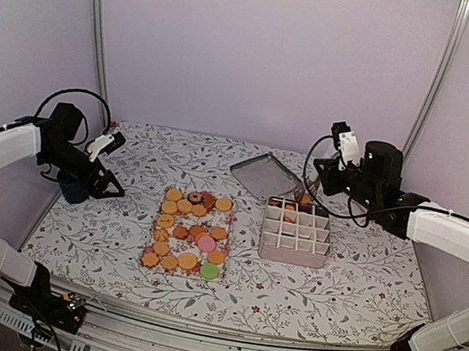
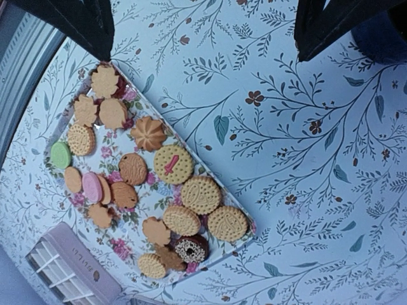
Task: Pack the cookies
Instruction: Place the fake cookies in the empty pocket of the box.
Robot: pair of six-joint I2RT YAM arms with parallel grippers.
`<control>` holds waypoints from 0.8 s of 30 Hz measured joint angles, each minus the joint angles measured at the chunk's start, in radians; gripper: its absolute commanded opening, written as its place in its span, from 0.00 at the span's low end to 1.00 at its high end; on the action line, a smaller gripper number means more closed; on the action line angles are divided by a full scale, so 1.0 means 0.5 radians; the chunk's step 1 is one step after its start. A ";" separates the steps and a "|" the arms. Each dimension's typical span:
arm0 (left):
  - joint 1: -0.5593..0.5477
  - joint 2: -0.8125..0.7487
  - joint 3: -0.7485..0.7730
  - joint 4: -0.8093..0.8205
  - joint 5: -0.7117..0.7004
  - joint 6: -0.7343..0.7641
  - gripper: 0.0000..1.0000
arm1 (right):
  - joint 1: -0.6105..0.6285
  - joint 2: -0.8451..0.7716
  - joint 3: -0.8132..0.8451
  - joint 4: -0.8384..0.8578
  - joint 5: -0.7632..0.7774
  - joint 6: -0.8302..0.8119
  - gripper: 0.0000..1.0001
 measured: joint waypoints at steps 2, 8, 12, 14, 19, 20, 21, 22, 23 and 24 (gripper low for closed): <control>0.000 0.000 0.002 0.000 0.001 0.003 0.99 | -0.089 -0.077 -0.107 -0.020 0.024 0.000 0.13; 0.000 0.000 0.002 -0.001 0.002 0.005 0.99 | -0.175 -0.195 -0.235 -0.071 0.075 -0.003 0.15; 0.000 0.000 0.002 -0.001 0.002 0.004 0.99 | -0.190 -0.196 -0.237 -0.071 0.085 -0.005 0.17; 0.000 0.000 0.003 -0.001 0.002 0.005 0.99 | -0.195 -0.195 -0.237 -0.070 0.089 -0.005 0.18; 0.000 0.000 0.009 -0.005 0.002 0.005 0.99 | -0.207 -0.188 -0.237 -0.068 0.102 -0.026 0.27; 0.000 0.000 0.010 -0.005 0.002 0.005 0.99 | -0.208 -0.185 -0.237 -0.067 0.106 -0.034 0.28; 0.000 0.000 0.010 -0.005 0.002 0.005 0.99 | -0.211 -0.180 -0.237 -0.064 0.108 -0.040 0.30; 0.000 0.000 0.010 -0.005 0.002 0.005 0.99 | -0.211 -0.175 -0.237 -0.063 0.111 -0.044 0.32; 0.000 0.000 0.010 -0.006 0.002 0.005 0.99 | -0.211 -0.169 -0.237 -0.064 0.111 -0.050 0.34; 0.000 0.000 0.010 -0.006 0.002 0.005 0.99 | -0.211 -0.167 -0.237 -0.064 0.111 -0.050 0.36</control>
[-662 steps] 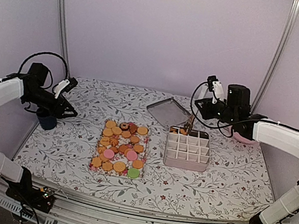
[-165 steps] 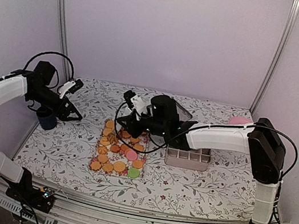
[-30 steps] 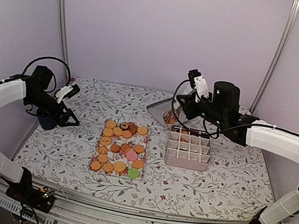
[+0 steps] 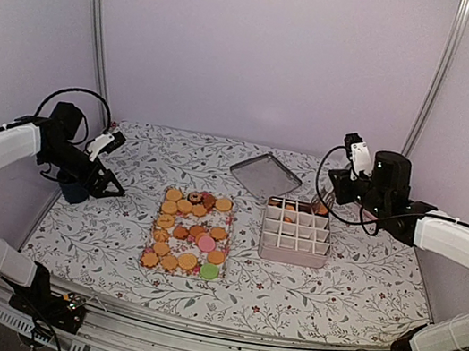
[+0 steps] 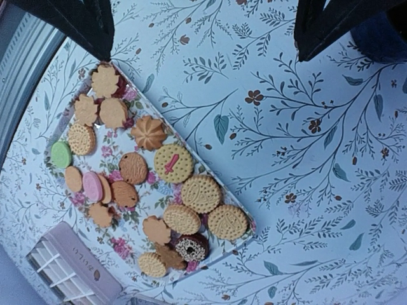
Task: Pack the cookies
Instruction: Place the fake cookies in the empty pocket of the box, then move the packing box to the center of the board.
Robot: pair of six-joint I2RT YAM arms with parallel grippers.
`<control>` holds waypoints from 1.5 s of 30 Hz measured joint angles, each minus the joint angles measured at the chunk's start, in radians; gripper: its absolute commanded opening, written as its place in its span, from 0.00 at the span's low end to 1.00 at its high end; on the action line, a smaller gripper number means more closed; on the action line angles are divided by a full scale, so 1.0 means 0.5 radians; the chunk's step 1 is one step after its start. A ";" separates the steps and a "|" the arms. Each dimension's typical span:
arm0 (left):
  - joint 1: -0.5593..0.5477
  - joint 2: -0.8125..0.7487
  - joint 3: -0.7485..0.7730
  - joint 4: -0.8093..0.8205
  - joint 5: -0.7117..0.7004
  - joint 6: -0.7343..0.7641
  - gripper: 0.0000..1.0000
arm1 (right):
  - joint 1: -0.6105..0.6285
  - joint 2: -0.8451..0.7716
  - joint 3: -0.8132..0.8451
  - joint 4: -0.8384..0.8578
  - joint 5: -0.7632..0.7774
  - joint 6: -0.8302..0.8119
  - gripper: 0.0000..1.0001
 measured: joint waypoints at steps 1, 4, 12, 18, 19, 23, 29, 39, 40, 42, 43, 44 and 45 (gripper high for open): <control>0.000 0.000 0.002 0.000 0.000 0.000 0.99 | 0.000 0.002 0.000 -0.001 0.000 -0.005 0.38; 0.000 0.000 0.006 -0.001 0.001 -0.001 0.99 | -0.003 0.004 0.000 0.001 0.000 -0.008 0.41; 0.000 0.000 0.011 -0.001 0.001 0.002 0.99 | -0.007 0.004 0.000 0.024 -0.002 -0.015 0.41; 0.000 0.000 0.011 -0.001 0.000 0.005 0.99 | -0.007 -0.018 0.000 0.027 -0.032 -0.022 0.29; 0.000 0.000 0.011 -0.001 0.000 0.006 0.99 | -0.007 -0.031 0.001 0.024 -0.042 -0.021 0.27; 0.000 0.000 0.011 -0.001 0.000 0.007 0.99 | -0.008 -0.065 0.040 -0.009 -0.072 -0.018 0.22; 0.000 0.000 0.011 -0.001 -0.001 0.008 0.99 | -0.008 -0.150 0.083 -0.023 -0.077 -0.021 0.20; 0.000 0.000 0.011 -0.002 0.001 0.014 0.99 | -0.008 -0.172 0.262 -0.031 -0.131 0.002 0.00; 0.000 0.000 0.011 -0.002 0.001 0.014 0.99 | -0.009 -0.139 0.296 -0.028 -0.103 -0.007 0.00; 0.000 0.000 0.011 -0.002 0.001 0.015 0.99 | -0.028 -0.028 0.393 -0.027 -0.037 -0.031 0.00; 0.000 -0.001 0.011 -0.002 0.001 0.016 0.99 | -0.048 0.033 0.439 -0.021 -0.005 -0.043 0.00; 0.000 -0.002 0.011 -0.002 0.001 0.018 0.99 | -0.072 0.093 0.475 -0.011 0.023 -0.051 0.00; 0.000 -0.002 0.011 -0.003 0.001 0.021 0.99 | -0.100 0.150 0.503 0.001 0.051 -0.065 0.00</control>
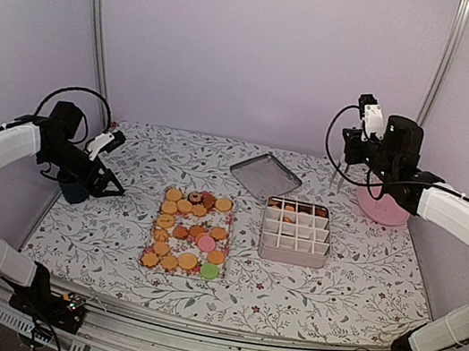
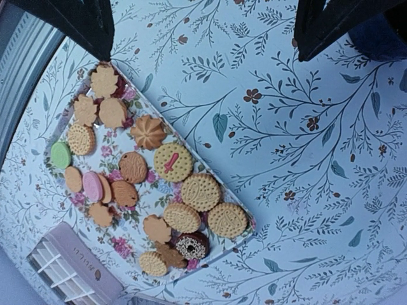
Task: Pack the cookies
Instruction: Move the packing box to the center of the board.
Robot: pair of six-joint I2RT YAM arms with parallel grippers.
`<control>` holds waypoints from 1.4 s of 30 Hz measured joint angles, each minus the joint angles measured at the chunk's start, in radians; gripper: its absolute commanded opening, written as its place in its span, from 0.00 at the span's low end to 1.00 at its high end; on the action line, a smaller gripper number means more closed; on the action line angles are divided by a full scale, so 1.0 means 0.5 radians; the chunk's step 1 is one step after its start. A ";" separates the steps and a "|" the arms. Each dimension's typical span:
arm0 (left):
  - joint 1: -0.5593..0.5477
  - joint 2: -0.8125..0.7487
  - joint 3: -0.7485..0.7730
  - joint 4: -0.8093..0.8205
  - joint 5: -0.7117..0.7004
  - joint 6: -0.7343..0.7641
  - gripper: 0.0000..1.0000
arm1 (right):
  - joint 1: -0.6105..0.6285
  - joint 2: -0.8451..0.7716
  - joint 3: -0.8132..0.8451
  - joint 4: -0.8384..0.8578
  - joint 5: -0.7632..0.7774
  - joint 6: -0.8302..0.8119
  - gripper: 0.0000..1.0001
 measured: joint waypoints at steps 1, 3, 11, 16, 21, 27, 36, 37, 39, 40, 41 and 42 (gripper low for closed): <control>0.000 -0.002 0.000 0.000 0.001 0.001 0.99 | -0.023 0.048 0.018 0.012 0.019 -0.011 0.00; 0.000 -0.004 0.000 0.000 0.001 0.001 0.99 | -0.065 0.158 0.055 0.030 0.059 -0.048 0.00; 0.000 -0.005 0.000 0.001 -0.004 0.011 0.99 | -0.087 0.468 0.161 0.057 0.052 -0.146 0.00; 0.000 -0.005 0.000 0.003 -0.008 0.016 0.99 | -0.078 0.492 0.129 0.076 -0.007 -0.110 0.00; 0.000 -0.005 0.000 0.005 -0.011 0.017 0.99 | -0.022 0.484 -0.046 0.110 -0.020 -0.023 0.00; 0.000 -0.005 0.000 0.005 -0.011 0.016 0.99 | 0.124 0.339 -0.237 0.081 0.008 0.098 0.00; 0.000 -0.005 0.000 0.007 -0.009 0.016 0.99 | 0.403 0.114 -0.323 0.079 0.044 0.301 0.00; 0.000 -0.005 0.000 0.008 -0.009 0.016 0.99 | 0.423 0.114 -0.323 0.088 0.038 0.312 0.00; 0.000 -0.005 0.000 0.008 -0.008 0.016 0.99 | 0.445 0.120 -0.322 0.089 0.018 0.327 0.00; 0.000 -0.005 -0.001 0.009 -0.008 0.016 0.99 | 0.449 0.130 -0.314 0.091 -0.002 0.336 0.00; 0.000 -0.005 -0.001 0.009 -0.008 0.016 0.99 | 0.452 0.144 -0.306 0.092 -0.019 0.341 0.00; 0.000 -0.005 -0.001 0.009 -0.008 0.016 0.99 | 0.453 0.167 -0.294 0.101 -0.040 0.345 0.00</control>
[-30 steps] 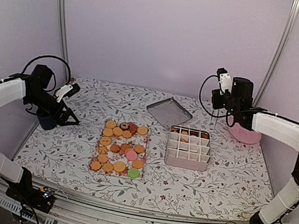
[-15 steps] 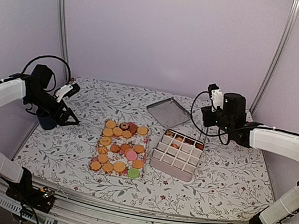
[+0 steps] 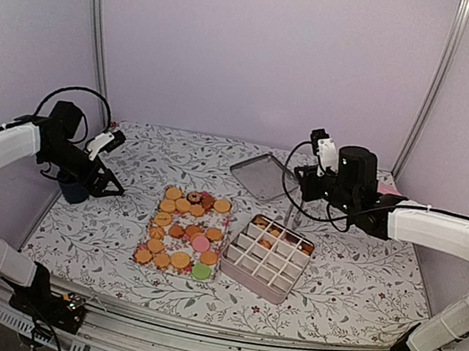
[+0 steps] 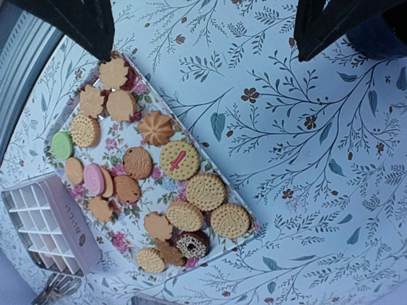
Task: Pack the cookies
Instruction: Move the packing box to the center of the board.
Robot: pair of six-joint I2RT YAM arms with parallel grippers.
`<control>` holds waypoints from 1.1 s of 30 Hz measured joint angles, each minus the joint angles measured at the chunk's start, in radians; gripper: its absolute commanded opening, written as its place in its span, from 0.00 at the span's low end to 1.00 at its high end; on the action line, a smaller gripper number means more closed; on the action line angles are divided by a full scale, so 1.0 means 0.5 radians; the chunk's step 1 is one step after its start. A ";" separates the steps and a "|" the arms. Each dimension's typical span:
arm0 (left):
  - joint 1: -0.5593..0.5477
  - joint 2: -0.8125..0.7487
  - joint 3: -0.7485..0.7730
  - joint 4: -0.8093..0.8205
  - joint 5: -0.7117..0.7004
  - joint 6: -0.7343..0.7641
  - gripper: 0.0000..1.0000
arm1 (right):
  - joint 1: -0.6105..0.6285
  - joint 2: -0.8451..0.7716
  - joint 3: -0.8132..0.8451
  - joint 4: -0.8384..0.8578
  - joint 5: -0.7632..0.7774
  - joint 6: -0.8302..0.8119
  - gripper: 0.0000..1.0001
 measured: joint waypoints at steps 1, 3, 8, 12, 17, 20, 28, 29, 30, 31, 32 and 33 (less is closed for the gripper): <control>0.000 0.000 0.000 0.000 0.000 0.001 0.99 | 0.000 0.025 0.016 0.004 -0.018 0.001 0.00; 0.000 -0.002 -0.004 0.003 0.000 0.002 0.99 | 0.000 0.086 0.051 0.014 -0.060 0.005 0.00; 0.000 -0.019 -0.026 0.005 -0.001 0.007 0.99 | 0.001 0.217 0.140 0.032 -0.210 0.013 0.00; 0.001 -0.019 -0.027 0.006 -0.001 0.008 0.99 | 0.015 0.272 0.212 0.041 -0.365 0.018 0.00; 0.005 -0.019 -0.027 0.010 -0.003 0.010 0.99 | 0.034 0.269 0.314 0.043 -0.372 0.000 0.00; 0.008 -0.019 -0.027 0.010 -0.007 0.015 0.99 | 0.042 0.192 0.321 -0.003 -0.220 -0.048 0.00; 0.024 -0.019 -0.027 0.011 -0.009 0.024 0.99 | 0.043 -0.255 0.197 -0.336 0.198 -0.121 0.00; 0.025 -0.019 -0.027 0.011 -0.008 0.024 0.99 | 0.043 -0.327 0.153 -0.384 0.241 -0.119 0.00; 0.027 -0.019 -0.027 0.012 -0.008 0.024 0.99 | 0.043 -0.389 0.114 -0.431 0.276 -0.120 0.00; 0.027 -0.019 -0.027 0.012 -0.008 0.024 0.99 | 0.043 -0.446 0.076 -0.488 0.305 -0.111 0.00; 0.029 -0.019 -0.027 0.012 -0.008 0.025 0.99 | 0.043 -0.497 0.042 -0.550 0.330 -0.095 0.00; 0.031 -0.018 -0.027 0.012 -0.008 0.027 0.99 | 0.043 -0.536 0.011 -0.607 0.346 -0.079 0.00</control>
